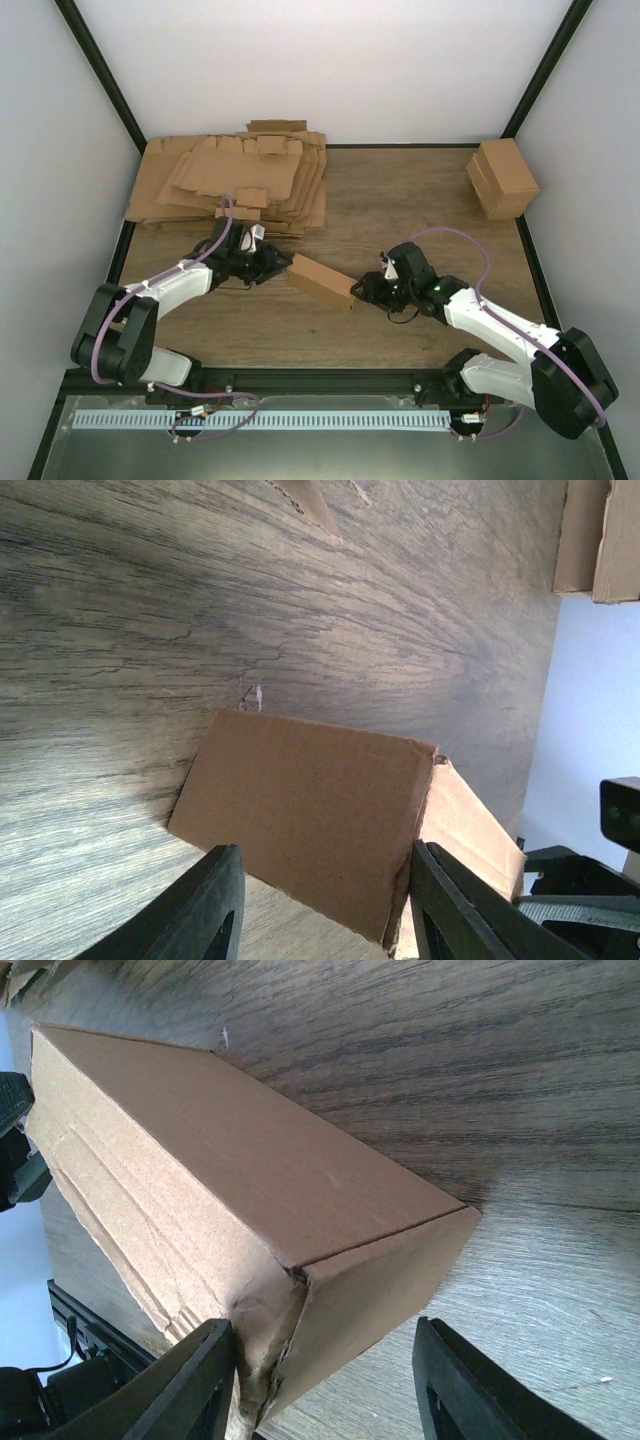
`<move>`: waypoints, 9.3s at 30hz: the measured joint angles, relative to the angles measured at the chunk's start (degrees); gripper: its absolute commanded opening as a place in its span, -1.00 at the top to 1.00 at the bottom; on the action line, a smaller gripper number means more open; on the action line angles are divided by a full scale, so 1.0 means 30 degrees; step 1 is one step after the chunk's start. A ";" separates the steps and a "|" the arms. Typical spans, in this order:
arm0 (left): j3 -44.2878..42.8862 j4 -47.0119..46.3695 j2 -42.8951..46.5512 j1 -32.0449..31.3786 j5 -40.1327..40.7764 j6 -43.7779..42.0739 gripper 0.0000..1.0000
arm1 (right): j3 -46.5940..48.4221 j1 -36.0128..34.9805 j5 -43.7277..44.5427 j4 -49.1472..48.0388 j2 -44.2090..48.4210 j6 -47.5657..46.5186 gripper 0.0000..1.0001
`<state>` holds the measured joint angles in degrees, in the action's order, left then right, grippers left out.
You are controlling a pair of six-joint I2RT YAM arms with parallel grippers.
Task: Fold the paper box
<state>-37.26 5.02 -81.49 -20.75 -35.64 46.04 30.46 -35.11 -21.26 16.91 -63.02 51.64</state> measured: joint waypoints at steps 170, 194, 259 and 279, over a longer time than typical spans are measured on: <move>-0.2251 0.5224 0.5894 -0.0743 0.3118 -0.5042 -0.75 | 0.0328 1.5176 0.4612 -0.6324 -0.2790 0.1552 -1.00; -0.2251 0.5231 0.5311 -0.0743 0.1574 -0.5989 -0.75 | 0.2171 1.1752 0.7686 0.0109 -0.5100 -0.5697 -0.83; -0.2987 0.5668 0.3810 -0.0743 0.1953 -0.5901 -0.75 | 1.9970 0.9464 1.3391 0.2113 -2.1165 -1.3041 0.96; -0.3614 0.5931 0.2608 -0.0743 0.2025 -0.5923 -0.74 | 2.3664 1.1555 1.4542 0.2863 -2.3496 -1.2866 0.90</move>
<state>-48.10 22.81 -73.67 -22.98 -29.56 28.27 101.45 -0.45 22.37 25.50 -133.51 13.04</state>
